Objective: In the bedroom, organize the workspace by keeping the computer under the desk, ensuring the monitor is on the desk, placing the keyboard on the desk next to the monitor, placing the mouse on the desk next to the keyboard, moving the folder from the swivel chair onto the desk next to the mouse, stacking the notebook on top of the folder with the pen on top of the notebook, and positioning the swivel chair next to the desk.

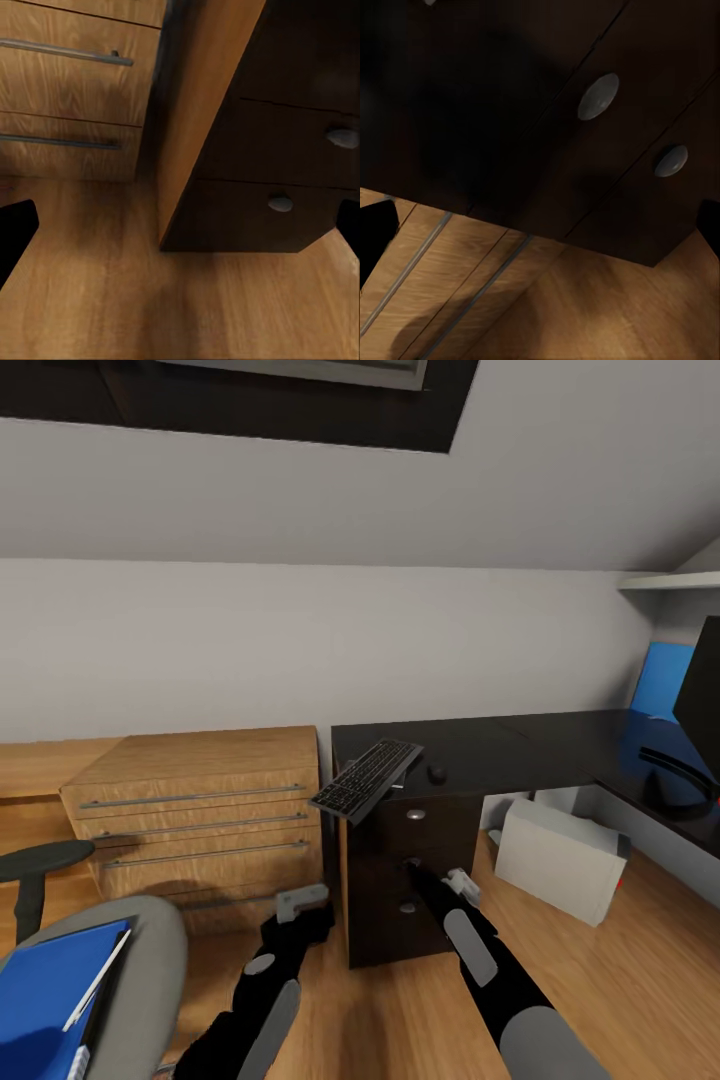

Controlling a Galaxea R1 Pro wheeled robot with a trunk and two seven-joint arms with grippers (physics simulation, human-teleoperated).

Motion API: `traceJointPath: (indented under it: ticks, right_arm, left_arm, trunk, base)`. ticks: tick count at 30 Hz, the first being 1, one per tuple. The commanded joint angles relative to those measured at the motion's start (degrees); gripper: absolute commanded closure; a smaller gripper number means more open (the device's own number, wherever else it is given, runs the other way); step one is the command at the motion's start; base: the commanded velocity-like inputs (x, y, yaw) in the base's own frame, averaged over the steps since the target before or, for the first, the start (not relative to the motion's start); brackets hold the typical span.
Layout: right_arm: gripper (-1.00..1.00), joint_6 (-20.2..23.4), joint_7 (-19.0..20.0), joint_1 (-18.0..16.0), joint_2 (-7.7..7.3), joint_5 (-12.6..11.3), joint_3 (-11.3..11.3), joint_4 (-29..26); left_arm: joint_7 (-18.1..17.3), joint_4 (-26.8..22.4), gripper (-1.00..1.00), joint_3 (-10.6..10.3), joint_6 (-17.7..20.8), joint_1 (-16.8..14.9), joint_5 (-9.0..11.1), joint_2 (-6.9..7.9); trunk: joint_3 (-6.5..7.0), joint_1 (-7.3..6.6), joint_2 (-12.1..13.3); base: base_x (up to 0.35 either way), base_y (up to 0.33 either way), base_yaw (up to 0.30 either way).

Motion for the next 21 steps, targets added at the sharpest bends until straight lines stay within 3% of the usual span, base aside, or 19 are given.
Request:
traceJointPath:
  ticks: [1,5,7,8,10,12,16,20,21]
  right_arm:
    - [-1.0,0.17,-0.43,-0.02,-0.1,-0.4,0.14,-0.26]
    - [-1.0,0.06,-0.3,-0.02,-0.18,-0.34,0.42,-0.65]
    - [-1.0,-0.01,-0.26,-0.02,-0.05,-0.27,0.94,-0.81]
    - [-1.0,-0.06,-0.24,-0.02,0.02,-0.23,1.75,-0.9]
    - [-1.0,-0.11,-0.23,-0.02,0.06,-0.22,2.63,-0.99]
    - [-1.0,-0.09,-0.24,-0.02,0.1,-0.27,3.21,-1.29]
    - [-1.0,0.22,-0.28,-0.05,0.38,-0.53,3.77,-2.03]
    - [-1.0,0.4,-0.37,-0.29,2.0,-1.88,3.65,-2.13]
    - [-1.0,0.45,-0.41,-0.61,2.45,-3.48,3.6,-2.13]
  left_arm:
    - [0.48,0.59,-1.0,-0.09,0.24,-0.93,0.88,-0.15]
    - [0.72,3.44,-1.0,0.35,2.21,-6.0,4.05,-0.53]
    - [0.78,3.57,-1.0,1.84,3.45,-7.61,6.37,-0.53]
    - [0.74,2.29,-1.0,3.89,4.19,-8.44,8.01,-0.54]
    - [0.72,-0.01,-1.0,5.29,4.6,-8.86,8.85,-0.33]
    - [0.71,-1.62,-1.0,6.06,4.8,-9.12,9.38,0.51]
    - [0.63,-3.02,-1.0,6.67,4.86,-9.35,10.29,4.7]
    - [0.57,-3.21,-1.0,6.79,4.75,-9.38,10.36,6.01]
    - [0.56,-3.26,-1.0,6.8,4.72,-9.39,10.38,6.63]
  trunk:
    - [-0.07,-0.01,-0.03]
    - [-0.07,-0.01,-0.03]
    - [-0.07,-0.01,-0.03]
    - [-0.07,-0.01,-0.03]
    - [-0.07,-0.01,-0.03]
    - [-0.07,-0.01,-0.03]
    - [-0.07,-0.01,-0.03]
    - [-0.07,-0.01,-0.03]
    - [-0.07,-0.01,-0.03]
  base:
    - [0.0,0.0,0.0]
    - [0.0,0.0,0.0]
    - [0.0,0.0,0.0]
    - [0.0,0.0,0.0]
    - [0.0,0.0,0.0]
    - [0.0,0.0,0.0]
    - [0.0,0.0,0.0]
    - [0.0,0.0,0.0]
    - [0.0,0.0,0.0]
